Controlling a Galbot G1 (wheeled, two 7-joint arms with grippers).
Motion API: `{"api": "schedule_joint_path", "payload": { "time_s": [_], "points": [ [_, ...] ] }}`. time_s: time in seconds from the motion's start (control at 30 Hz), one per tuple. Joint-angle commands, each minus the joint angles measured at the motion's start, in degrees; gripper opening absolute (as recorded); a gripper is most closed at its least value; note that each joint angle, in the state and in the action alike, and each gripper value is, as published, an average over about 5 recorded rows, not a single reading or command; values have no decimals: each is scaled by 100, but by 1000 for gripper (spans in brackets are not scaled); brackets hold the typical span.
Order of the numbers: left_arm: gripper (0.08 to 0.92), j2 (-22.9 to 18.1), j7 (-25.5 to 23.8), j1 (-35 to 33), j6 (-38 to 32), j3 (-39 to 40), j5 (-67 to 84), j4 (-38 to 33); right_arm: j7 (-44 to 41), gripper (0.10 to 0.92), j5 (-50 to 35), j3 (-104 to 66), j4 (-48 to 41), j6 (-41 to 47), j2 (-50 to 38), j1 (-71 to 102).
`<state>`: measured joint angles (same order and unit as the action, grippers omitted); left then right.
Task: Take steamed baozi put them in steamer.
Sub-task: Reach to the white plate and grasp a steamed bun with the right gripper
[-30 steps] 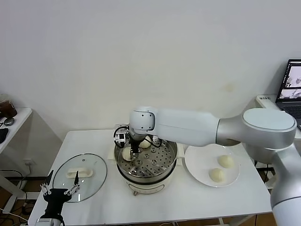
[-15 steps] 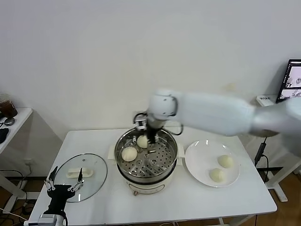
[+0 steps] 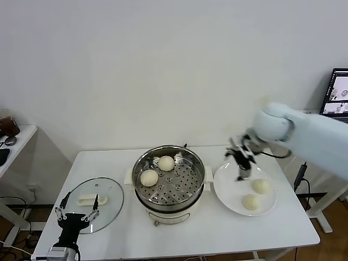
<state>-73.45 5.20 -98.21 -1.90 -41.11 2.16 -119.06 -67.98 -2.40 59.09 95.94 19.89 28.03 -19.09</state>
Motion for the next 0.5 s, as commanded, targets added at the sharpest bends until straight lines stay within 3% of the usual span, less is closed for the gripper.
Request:
{"api": "schedule_joint_path", "payload": {
  "time_s": [0.03,0.5],
  "points": [
    [823,-24,0,-42,-5,-10,-15,-21,196,823,1151,-1830,-87,-529,-1182,2892],
    [823,-206,8,-286,-17,-82,-160,-229,457,823,1244,-2250,-1060,-643,-113,3168]
  ]
}}
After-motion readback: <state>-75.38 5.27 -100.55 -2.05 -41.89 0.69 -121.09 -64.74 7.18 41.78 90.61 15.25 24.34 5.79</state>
